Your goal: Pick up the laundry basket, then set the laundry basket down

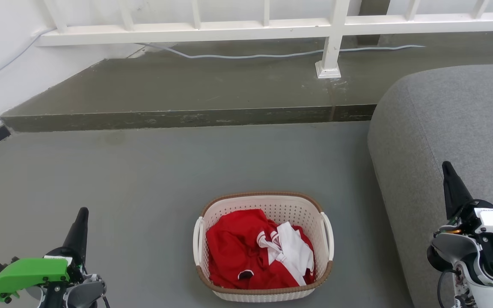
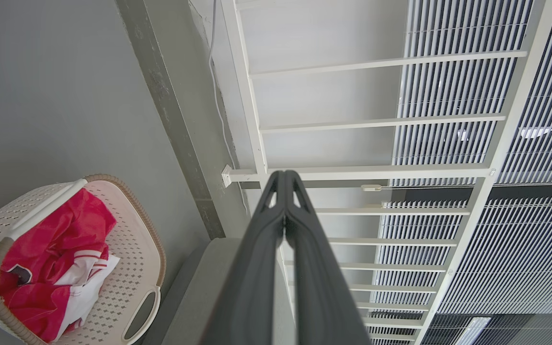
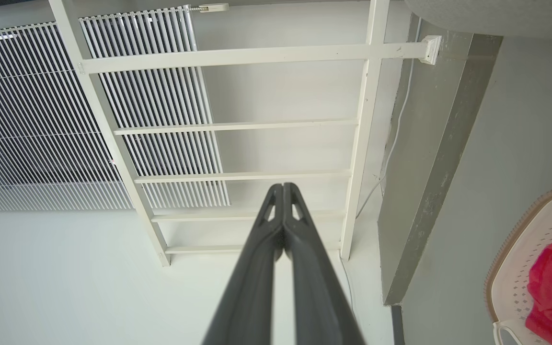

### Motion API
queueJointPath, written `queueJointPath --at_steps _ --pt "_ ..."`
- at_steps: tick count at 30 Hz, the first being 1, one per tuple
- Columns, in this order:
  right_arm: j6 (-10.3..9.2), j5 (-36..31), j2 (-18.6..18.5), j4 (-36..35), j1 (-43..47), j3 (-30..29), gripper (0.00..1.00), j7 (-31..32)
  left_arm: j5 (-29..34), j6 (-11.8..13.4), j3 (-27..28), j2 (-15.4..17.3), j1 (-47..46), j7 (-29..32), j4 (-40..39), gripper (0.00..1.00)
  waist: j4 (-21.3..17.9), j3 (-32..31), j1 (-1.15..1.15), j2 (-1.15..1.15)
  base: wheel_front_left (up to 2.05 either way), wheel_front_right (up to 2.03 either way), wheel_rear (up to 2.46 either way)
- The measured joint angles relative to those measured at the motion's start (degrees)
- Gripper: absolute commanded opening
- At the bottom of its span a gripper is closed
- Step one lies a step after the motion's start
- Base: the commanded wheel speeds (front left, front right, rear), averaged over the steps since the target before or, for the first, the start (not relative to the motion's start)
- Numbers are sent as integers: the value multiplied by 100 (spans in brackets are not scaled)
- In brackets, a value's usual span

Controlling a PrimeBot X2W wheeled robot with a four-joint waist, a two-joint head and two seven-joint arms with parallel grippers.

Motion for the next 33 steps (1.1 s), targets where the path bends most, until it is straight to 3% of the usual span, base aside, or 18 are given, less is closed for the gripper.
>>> queueJointPath --at_steps 33 --pt "0 13 0 -12 1 4 0 0 0 0 0 0 0 -1 -3 0 0 0 0 0 0 0 0"
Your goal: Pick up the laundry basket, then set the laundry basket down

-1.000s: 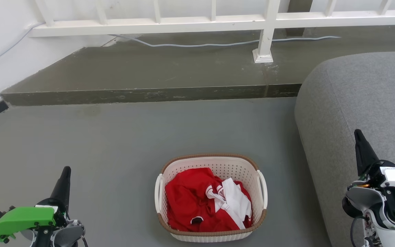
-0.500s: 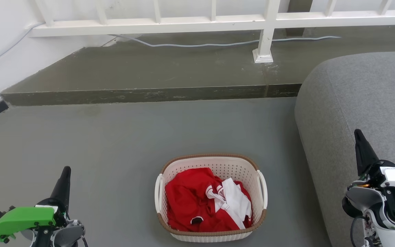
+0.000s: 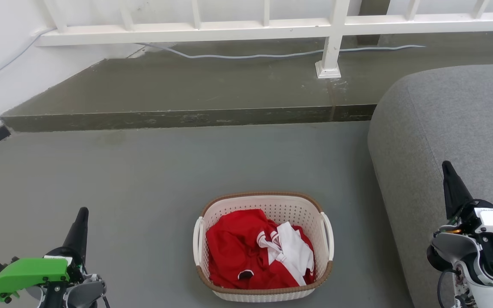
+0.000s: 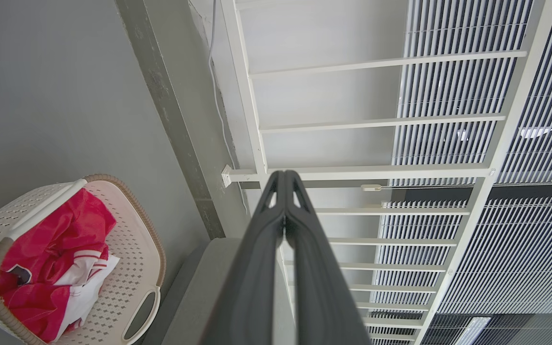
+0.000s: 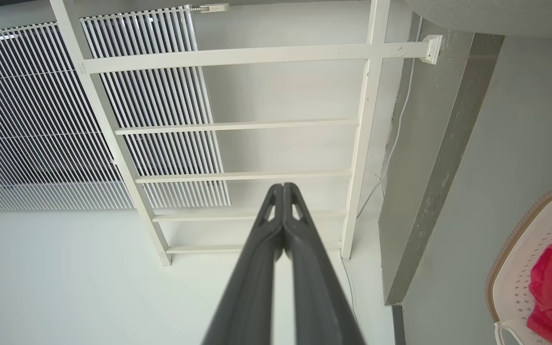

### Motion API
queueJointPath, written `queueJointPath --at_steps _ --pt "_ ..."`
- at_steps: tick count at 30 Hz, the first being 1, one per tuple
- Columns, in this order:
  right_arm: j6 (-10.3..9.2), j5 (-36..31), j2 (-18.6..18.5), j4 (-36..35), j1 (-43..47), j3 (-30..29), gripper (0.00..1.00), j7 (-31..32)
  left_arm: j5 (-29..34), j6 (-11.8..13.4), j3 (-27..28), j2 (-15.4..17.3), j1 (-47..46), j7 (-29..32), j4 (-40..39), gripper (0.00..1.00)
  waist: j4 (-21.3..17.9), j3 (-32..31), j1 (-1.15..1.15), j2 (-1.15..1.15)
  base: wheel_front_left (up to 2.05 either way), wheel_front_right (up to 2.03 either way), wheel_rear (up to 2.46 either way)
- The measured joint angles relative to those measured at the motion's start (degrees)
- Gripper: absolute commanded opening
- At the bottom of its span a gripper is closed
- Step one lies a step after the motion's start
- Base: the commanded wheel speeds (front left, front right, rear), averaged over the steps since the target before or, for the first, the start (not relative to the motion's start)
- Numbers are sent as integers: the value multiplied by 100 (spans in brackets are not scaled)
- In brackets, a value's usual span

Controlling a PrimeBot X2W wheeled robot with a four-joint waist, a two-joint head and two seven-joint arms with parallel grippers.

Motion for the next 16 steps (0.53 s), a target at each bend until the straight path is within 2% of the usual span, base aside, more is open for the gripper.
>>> queueJointPath --at_steps 16 --pt "0 1 1 -5 1 2 0 -1 0 0 0 0 0 0 -1 0 0 0 0 0 0 0 0"
